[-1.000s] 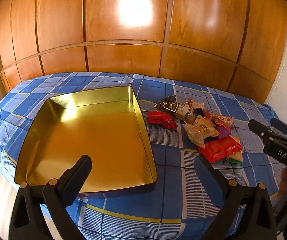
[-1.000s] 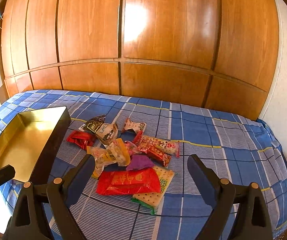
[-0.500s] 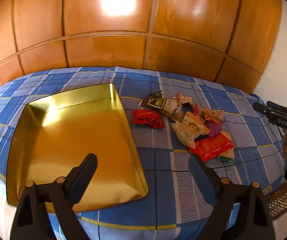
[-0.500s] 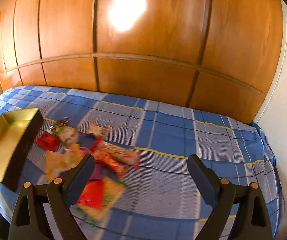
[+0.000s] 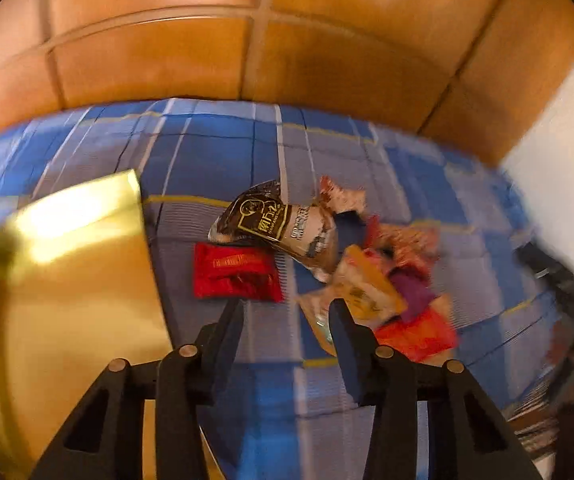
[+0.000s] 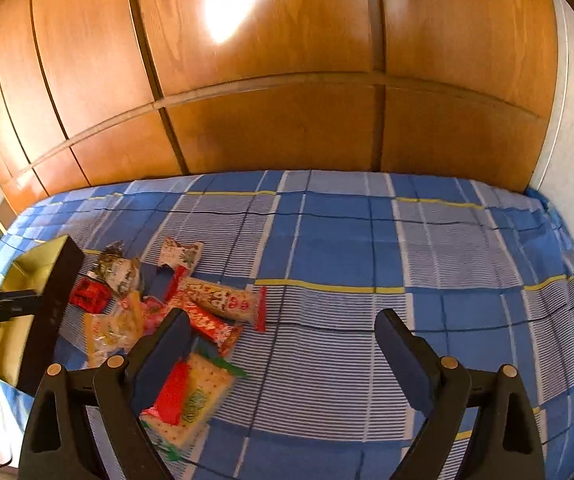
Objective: Organize snacks
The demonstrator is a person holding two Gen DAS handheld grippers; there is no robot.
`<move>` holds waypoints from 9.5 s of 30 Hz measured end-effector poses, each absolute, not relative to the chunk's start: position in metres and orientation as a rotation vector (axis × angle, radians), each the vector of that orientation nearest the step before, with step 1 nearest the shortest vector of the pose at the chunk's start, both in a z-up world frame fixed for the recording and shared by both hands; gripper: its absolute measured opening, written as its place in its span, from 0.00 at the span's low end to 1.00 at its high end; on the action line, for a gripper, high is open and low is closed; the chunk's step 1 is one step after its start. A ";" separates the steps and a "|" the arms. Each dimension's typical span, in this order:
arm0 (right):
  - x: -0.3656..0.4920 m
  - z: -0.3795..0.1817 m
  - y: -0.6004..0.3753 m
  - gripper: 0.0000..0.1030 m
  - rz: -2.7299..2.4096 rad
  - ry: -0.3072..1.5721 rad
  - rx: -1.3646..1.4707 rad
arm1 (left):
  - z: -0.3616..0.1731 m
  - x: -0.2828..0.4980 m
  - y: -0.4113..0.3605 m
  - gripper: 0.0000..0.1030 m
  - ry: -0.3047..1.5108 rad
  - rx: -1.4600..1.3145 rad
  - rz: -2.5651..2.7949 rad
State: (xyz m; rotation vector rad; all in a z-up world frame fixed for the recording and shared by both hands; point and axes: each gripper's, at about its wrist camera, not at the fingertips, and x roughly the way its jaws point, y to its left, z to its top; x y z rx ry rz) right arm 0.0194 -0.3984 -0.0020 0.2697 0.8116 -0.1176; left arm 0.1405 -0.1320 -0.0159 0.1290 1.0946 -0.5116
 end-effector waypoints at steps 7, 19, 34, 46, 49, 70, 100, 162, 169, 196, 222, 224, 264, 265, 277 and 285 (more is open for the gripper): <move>0.019 0.003 -0.401 0.92 -0.103 0.800 0.300 | -0.051 0.164 -0.160 0.60 1.081 0.571 -0.595; 0.023 -0.004 -0.399 0.92 -0.099 0.845 0.297 | -0.084 0.193 -0.168 0.61 1.132 0.793 -0.763; 0.027 -0.010 -0.390 0.87 -0.091 0.880 0.256 | -0.070 0.164 -0.153 0.00 1.165 0.528 -0.761; 0.025 -0.009 -0.395 0.87 -0.094 0.885 0.291 | -0.076 0.171 -0.168 0.53 1.090 0.694 -0.749; 0.027 -0.011 -0.394 0.87 -0.086 0.896 0.285 | -0.089 0.186 -0.180 0.53 1.112 0.713 -0.754; 0.036 -0.030 -0.337 0.74 0.141 1.012 0.145 | -0.047 0.118 -0.134 0.35 1.055 0.314 -0.766; 0.101 -0.076 -0.195 0.30 0.150 1.107 0.214 | -0.020 0.124 0.054 0.36 1.023 -0.289 -0.356; 0.057 -0.011 -0.146 0.30 0.255 0.912 0.169 | 0.004 0.029 0.076 0.76 0.678 -0.033 0.070; 0.063 0.018 -0.096 0.30 0.373 0.863 0.080 | 0.007 0.025 0.085 0.76 0.661 -0.030 0.108; 0.073 0.003 -0.090 0.35 0.286 0.893 0.083 | -0.004 0.022 0.091 0.76 0.703 -0.047 0.053; 0.010 -0.005 -0.379 0.49 -0.181 0.981 0.221 | -0.014 0.021 -0.086 0.76 0.796 0.303 -0.658; 0.007 -0.017 -0.395 0.49 -0.176 0.997 0.264 | -0.022 0.024 -0.110 0.76 0.815 0.350 -0.718; 0.021 -0.056 -0.400 0.49 -0.089 1.130 0.359 | -0.094 0.031 -0.159 0.42 1.031 0.287 -0.754; 0.022 -0.057 -0.395 0.49 -0.076 1.140 0.348 | -0.095 0.028 -0.153 0.42 1.030 0.267 -0.747; 0.040 -0.075 -0.328 0.65 -0.030 1.177 0.373 | -0.097 0.021 -0.141 0.43 0.989 0.214 -0.754; 0.035 -0.088 -0.297 0.46 -0.131 1.121 0.206 | -0.093 0.021 -0.137 0.42 0.986 0.183 -0.758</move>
